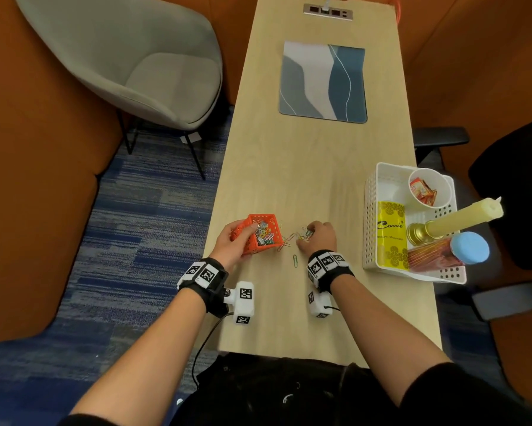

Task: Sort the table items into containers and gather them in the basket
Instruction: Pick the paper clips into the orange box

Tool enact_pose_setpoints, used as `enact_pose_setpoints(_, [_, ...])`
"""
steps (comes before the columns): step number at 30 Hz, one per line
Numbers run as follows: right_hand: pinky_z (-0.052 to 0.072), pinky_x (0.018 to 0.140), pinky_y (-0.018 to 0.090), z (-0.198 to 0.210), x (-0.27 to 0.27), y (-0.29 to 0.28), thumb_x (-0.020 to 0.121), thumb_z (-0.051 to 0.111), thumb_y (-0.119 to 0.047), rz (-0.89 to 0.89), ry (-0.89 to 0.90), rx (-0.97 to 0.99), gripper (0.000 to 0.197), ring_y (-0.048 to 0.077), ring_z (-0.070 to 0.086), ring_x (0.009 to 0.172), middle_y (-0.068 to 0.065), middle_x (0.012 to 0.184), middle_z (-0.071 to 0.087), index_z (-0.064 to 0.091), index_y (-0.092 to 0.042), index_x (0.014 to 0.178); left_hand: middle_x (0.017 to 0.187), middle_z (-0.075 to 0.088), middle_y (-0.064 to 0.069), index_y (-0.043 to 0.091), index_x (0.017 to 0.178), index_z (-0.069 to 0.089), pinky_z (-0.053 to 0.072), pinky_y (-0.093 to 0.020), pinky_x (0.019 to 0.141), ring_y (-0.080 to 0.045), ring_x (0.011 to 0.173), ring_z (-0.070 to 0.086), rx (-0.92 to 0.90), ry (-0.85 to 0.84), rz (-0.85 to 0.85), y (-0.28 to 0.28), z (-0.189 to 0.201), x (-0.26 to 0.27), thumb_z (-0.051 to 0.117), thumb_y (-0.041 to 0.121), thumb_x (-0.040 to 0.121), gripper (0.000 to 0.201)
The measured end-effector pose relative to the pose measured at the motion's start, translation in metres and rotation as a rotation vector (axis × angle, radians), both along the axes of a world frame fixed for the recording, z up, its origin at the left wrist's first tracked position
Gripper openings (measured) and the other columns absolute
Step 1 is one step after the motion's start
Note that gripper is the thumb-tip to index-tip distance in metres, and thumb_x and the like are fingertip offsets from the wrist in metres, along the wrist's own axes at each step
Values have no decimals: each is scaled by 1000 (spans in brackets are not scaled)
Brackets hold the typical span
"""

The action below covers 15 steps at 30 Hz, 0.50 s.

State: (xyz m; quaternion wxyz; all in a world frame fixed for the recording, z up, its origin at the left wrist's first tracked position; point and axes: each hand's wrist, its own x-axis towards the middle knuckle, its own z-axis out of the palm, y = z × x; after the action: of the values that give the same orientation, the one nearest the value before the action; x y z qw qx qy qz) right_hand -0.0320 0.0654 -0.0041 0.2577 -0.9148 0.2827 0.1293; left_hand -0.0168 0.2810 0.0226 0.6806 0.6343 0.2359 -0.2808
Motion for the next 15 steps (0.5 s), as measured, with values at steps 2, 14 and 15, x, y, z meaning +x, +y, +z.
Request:
enact_pose_setpoints(2, [49,88,30,1,6,0,80,77,-18,24,11,-27,29,25,61,100,12,112,60,69,-7,105,117,67,-5,25,127,56,60,-39,85,-22,102,69,-2,-1,7,1,0,-1,74,38,89,44])
enact_pose_setpoints(14, [53,72,30,25,36,8,80,71,-4,309,241,-193,12,30,68,92,14,97,65,66,-2,91,118,69,-7,26,126,58,60,-40,84,-23,102,70,-2,5,2,-9,4,1,77,38,86,46])
enact_pose_setpoints(15, [53,69,28,26,37,6,78,72,-7,304,240,-185,10,29,68,88,12,93,66,65,-4,83,118,69,-7,26,126,58,60,-39,83,-23,102,70,-1,2,-1,-11,4,2,76,38,86,45])
